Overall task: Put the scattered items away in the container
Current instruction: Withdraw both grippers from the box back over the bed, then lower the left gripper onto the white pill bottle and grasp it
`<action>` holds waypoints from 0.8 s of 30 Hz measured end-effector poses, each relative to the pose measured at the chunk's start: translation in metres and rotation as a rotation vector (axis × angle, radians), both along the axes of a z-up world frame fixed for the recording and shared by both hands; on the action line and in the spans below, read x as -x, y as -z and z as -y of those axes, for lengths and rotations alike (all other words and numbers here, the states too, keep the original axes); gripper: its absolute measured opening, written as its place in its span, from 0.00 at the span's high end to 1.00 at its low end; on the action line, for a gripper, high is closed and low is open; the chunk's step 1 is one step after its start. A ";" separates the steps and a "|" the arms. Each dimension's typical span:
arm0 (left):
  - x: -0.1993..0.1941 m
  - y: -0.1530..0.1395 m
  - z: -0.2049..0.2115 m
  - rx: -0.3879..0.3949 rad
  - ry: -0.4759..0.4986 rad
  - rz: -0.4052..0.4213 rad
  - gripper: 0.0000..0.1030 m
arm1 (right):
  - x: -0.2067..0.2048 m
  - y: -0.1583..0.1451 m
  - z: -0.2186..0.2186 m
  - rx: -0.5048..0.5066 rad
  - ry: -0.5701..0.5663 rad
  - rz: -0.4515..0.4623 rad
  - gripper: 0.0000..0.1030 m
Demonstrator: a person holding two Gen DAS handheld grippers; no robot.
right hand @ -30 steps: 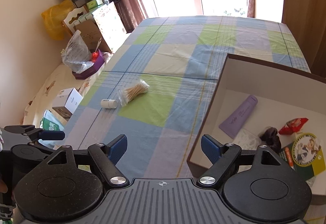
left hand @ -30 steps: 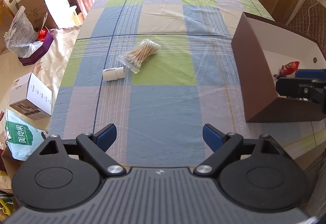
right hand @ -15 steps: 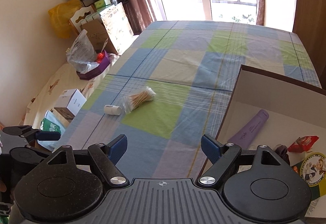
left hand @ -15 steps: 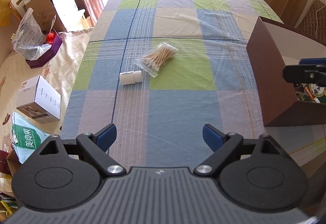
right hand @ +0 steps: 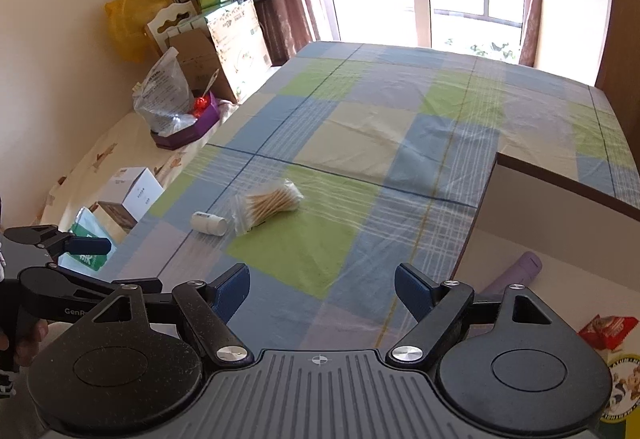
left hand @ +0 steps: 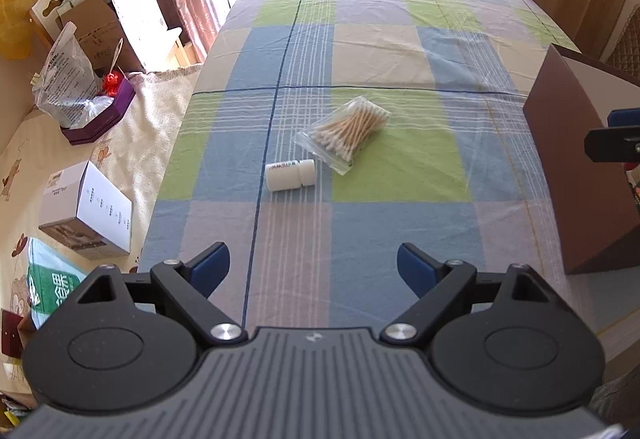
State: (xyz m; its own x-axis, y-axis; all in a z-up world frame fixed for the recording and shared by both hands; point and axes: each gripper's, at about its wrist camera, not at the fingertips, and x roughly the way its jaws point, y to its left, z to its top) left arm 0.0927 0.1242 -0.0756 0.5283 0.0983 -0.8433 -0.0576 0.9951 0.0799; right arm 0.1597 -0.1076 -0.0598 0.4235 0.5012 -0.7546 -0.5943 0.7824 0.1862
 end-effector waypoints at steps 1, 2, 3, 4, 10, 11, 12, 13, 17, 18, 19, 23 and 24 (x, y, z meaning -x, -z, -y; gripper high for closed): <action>-0.004 0.003 -0.002 -0.004 0.003 0.000 0.14 | -0.004 0.002 -0.002 0.008 -0.002 0.002 0.17; -0.010 0.005 -0.003 -0.008 0.009 0.000 0.15 | -0.008 0.005 -0.004 0.015 -0.004 0.001 0.17; -0.015 0.008 -0.005 -0.012 0.015 0.000 0.15 | -0.012 0.008 -0.005 0.020 -0.007 -0.001 0.17; -0.020 0.011 -0.006 -0.014 0.022 0.003 0.16 | -0.016 0.010 -0.006 0.024 -0.009 -0.003 0.17; -0.064 0.038 -0.020 0.000 0.027 -0.022 0.27 | -0.032 0.022 -0.013 0.040 -0.028 -0.039 0.17; -0.070 0.042 -0.022 0.005 0.022 -0.024 0.27 | -0.034 0.024 -0.014 0.045 -0.034 -0.041 0.17; -0.076 0.046 -0.024 0.010 0.018 -0.025 0.27 | -0.034 0.025 -0.015 0.051 -0.040 -0.042 0.17; -0.082 0.050 -0.027 0.015 0.014 -0.027 0.27 | -0.035 0.026 -0.016 0.057 -0.046 -0.042 0.17; -0.098 0.064 -0.035 0.036 -0.003 -0.045 0.37 | -0.037 0.031 -0.019 0.080 -0.070 -0.042 0.17; -0.100 0.067 -0.036 0.033 -0.004 -0.051 0.38 | -0.038 0.031 -0.020 0.087 -0.077 -0.041 0.17; -0.103 0.069 -0.038 0.031 -0.006 -0.056 0.40 | -0.038 0.032 -0.022 0.093 -0.084 -0.039 0.17; -0.108 0.079 -0.040 0.031 0.000 -0.068 0.45 | -0.042 0.037 -0.028 0.123 -0.121 -0.025 0.17; -0.109 0.081 -0.041 0.033 0.002 -0.069 0.49 | -0.043 0.038 -0.030 0.131 -0.134 -0.020 0.17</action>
